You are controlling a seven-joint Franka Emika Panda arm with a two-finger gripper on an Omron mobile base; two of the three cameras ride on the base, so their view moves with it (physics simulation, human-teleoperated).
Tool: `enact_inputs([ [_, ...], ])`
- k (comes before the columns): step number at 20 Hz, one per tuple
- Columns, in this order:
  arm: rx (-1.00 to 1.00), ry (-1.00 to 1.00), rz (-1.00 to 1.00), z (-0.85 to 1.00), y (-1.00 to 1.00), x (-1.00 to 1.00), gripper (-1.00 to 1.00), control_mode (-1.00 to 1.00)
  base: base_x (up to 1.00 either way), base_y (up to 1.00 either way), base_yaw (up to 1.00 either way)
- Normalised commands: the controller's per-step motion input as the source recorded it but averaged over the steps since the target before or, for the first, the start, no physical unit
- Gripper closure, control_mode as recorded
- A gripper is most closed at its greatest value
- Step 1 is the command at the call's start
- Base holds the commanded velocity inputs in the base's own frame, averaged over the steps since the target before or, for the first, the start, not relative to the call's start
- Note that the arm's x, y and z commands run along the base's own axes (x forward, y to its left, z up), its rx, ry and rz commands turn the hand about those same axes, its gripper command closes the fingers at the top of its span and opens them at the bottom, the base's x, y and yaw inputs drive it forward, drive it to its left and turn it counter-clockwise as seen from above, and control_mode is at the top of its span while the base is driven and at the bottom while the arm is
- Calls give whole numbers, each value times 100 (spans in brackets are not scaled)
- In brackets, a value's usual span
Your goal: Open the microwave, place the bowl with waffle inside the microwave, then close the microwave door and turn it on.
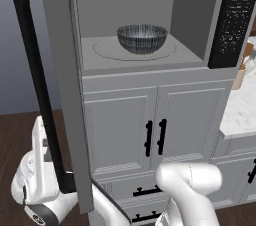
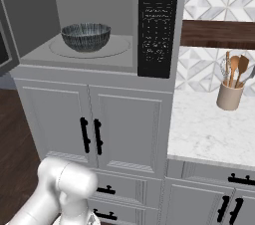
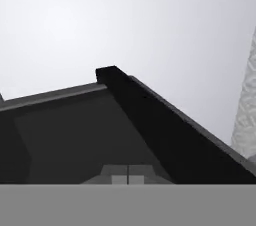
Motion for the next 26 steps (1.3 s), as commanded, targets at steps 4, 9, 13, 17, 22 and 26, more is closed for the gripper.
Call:
enact_inputs([
  [4, 71, 0, 15, 26, -100, -88, 100, -100, 0, 0, 0],
  [9, 71, 0, 16, 35, -100, -84, 100, -100, 0, 0, 0],
  [13, 68, 9, 14, 47, -100, -55, 100, -100, 0, 0, 0],
  [17, 56, 21, 18, 47, -100, -4, 100, -100, 0, 0, 0],
  [22, 44, 28, 22, 36, -100, 8, 100, -100, 0, 0, 0],
  [26, 38, 36, 20, 17, -100, 46, 100, -100, 0, 0, 0],
])
